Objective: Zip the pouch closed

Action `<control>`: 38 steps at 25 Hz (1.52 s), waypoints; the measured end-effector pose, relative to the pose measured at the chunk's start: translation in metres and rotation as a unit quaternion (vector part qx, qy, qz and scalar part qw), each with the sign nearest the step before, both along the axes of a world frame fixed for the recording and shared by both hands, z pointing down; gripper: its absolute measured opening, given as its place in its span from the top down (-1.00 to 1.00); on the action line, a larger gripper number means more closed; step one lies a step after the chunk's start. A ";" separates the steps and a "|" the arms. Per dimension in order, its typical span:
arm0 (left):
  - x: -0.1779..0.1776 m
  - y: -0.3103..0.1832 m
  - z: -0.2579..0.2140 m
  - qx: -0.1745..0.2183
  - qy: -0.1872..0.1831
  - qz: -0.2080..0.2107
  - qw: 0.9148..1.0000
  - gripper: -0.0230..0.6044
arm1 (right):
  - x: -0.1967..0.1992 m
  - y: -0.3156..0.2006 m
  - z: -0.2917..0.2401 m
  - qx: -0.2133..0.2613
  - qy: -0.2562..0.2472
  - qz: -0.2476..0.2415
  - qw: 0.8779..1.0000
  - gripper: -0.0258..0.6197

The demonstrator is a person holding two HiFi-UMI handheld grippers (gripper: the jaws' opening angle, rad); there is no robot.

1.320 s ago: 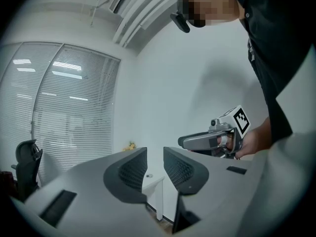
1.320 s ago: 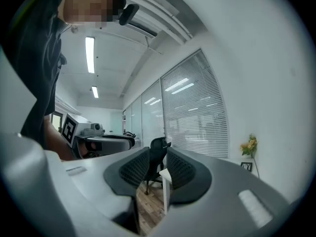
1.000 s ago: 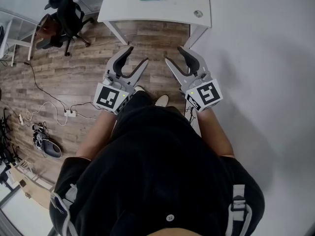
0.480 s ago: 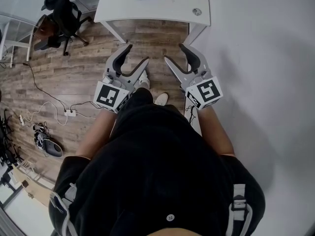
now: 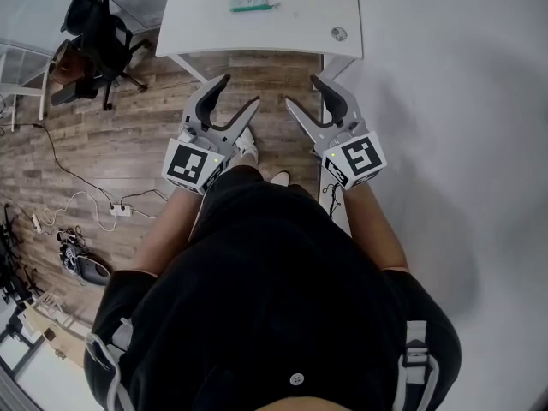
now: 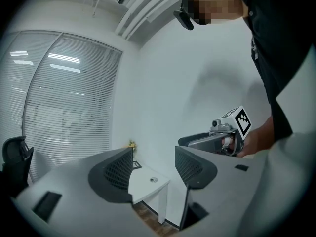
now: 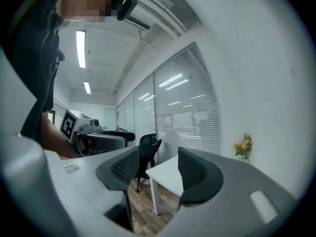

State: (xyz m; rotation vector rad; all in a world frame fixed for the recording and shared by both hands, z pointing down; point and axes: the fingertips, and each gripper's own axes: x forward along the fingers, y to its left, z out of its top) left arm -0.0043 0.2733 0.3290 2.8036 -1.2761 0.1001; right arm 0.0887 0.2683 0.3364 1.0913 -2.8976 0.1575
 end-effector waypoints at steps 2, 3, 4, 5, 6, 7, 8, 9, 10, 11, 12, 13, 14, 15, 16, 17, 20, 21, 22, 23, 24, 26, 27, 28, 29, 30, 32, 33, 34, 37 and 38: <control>-0.006 -0.019 0.002 -0.002 0.004 0.000 1.000 0.11 | -0.005 -0.018 0.003 -0.004 0.002 0.001 1.000 0.13; -0.008 -0.028 0.002 -0.003 0.007 0.000 1.000 0.11 | -0.008 -0.026 0.005 -0.007 0.003 0.002 1.000 0.13; -0.012 -0.036 0.003 -0.004 0.009 0.000 1.000 0.11 | -0.010 -0.034 0.006 -0.009 0.004 0.003 1.000 0.13; -0.015 -0.044 0.002 -0.004 0.009 -0.001 1.000 0.11 | -0.014 -0.042 0.006 -0.010 0.005 0.004 1.000 0.13; -0.018 -0.051 0.001 -0.004 0.008 0.001 1.000 0.11 | -0.017 -0.048 0.006 -0.011 0.007 0.004 1.000 0.13; -0.021 -0.057 0.000 -0.005 0.007 0.003 1.000 0.11 | -0.021 -0.055 0.006 -0.012 0.009 0.003 1.000 0.13; -0.025 -0.064 0.001 -0.006 0.004 0.005 1.000 0.11 | -0.025 -0.063 0.006 -0.013 0.011 0.003 1.000 0.13; -0.030 -0.072 0.004 -0.007 0.001 0.007 1.000 0.11 | -0.030 -0.071 0.007 -0.013 0.013 0.003 1.000 0.13; -0.036 -0.081 0.008 -0.009 -0.001 0.007 1.000 0.11 | -0.035 -0.080 0.009 -0.014 0.015 0.004 1.000 0.13; -0.041 -0.090 0.012 -0.010 0.000 0.007 1.000 0.11 | -0.040 -0.089 0.012 -0.015 0.017 0.004 1.000 0.13; -0.045 -0.098 0.016 -0.011 0.000 0.007 1.000 0.11 | -0.044 -0.097 0.014 -0.016 0.018 0.005 1.000 0.13; -0.049 -0.105 0.017 -0.011 0.001 0.007 1.000 0.11 | -0.048 -0.104 0.015 -0.017 0.019 0.005 1.000 0.13; -0.053 -0.113 0.017 -0.011 0.002 0.007 1.000 0.11 | -0.051 -0.111 0.015 -0.018 0.021 0.006 1.000 0.13; -0.056 -0.120 0.015 -0.012 0.003 0.008 1.000 0.11 | -0.055 -0.117 0.015 -0.020 0.023 0.007 1.000 0.13; -0.060 -0.128 0.013 -0.012 0.005 0.009 1.000 0.11 | -0.059 -0.124 0.014 -0.021 0.025 0.009 0.999 0.13; -0.064 -0.135 0.012 -0.013 0.010 0.010 1.000 0.11 | -0.063 -0.130 0.014 -0.022 0.028 0.010 0.999 0.13; -0.074 -0.154 0.013 -0.010 0.018 0.014 1.000 0.11 | -0.074 -0.146 0.018 -0.028 0.033 0.014 0.999 0.13; -0.077 -0.161 0.014 -0.010 0.020 0.016 1.000 0.11 | -0.077 -0.152 0.021 -0.031 0.034 0.016 0.999 0.13; -0.081 -0.168 0.018 -0.013 0.021 0.017 1.000 0.11 | -0.081 -0.157 0.025 -0.035 0.035 0.017 0.999 0.13; -0.086 -0.174 0.024 -0.017 0.020 0.019 0.999 0.11 | -0.085 -0.163 0.029 -0.038 0.037 0.019 0.998 0.13; -0.090 -0.179 0.027 -0.021 0.019 0.021 0.999 0.11 | -0.089 -0.167 0.031 -0.041 0.039 0.020 0.998 0.13; -0.096 -0.187 0.028 -0.024 0.022 0.025 0.999 0.11 | -0.096 -0.175 0.032 -0.046 0.043 0.022 0.998 0.13; -0.099 -0.191 0.026 -0.023 0.024 0.026 0.999 0.11 | -0.100 -0.178 0.032 -0.047 0.045 0.023 0.998 0.13; -0.102 -0.196 0.025 -0.022 0.025 0.026 0.999 0.11 | -0.103 -0.181 0.033 -0.048 0.047 0.024 0.997 0.13; -0.105 -0.201 0.025 -0.023 0.024 0.024 0.999 0.11 | -0.105 -0.185 0.033 -0.049 0.048 0.024 0.997 0.13; -0.107 -0.205 0.025 -0.025 0.024 0.023 0.999 0.11 | -0.107 -0.188 0.035 -0.051 0.049 0.025 0.997 0.13; -0.109 -0.212 0.028 -0.027 0.027 0.025 0.999 0.11 | -0.109 -0.194 0.036 -0.053 0.052 0.026 0.997 0.13; -0.110 -0.215 0.031 -0.028 0.027 0.026 0.999 0.11 | -0.109 -0.197 0.037 -0.054 0.053 0.026 0.997 0.13; -0.110 -0.219 0.033 -0.030 0.027 0.026 0.999 0.11 | -0.108 -0.202 0.039 -0.054 0.054 0.027 0.997 0.13; -0.105 -0.234 0.039 -0.039 0.024 0.023 0.999 0.11 | -0.101 -0.217 0.045 -0.063 0.048 0.028 0.996 0.13; -0.102 -0.239 0.042 -0.043 0.022 0.023 0.999 0.11 | -0.097 -0.223 0.048 -0.067 0.046 0.027 0.996 0.13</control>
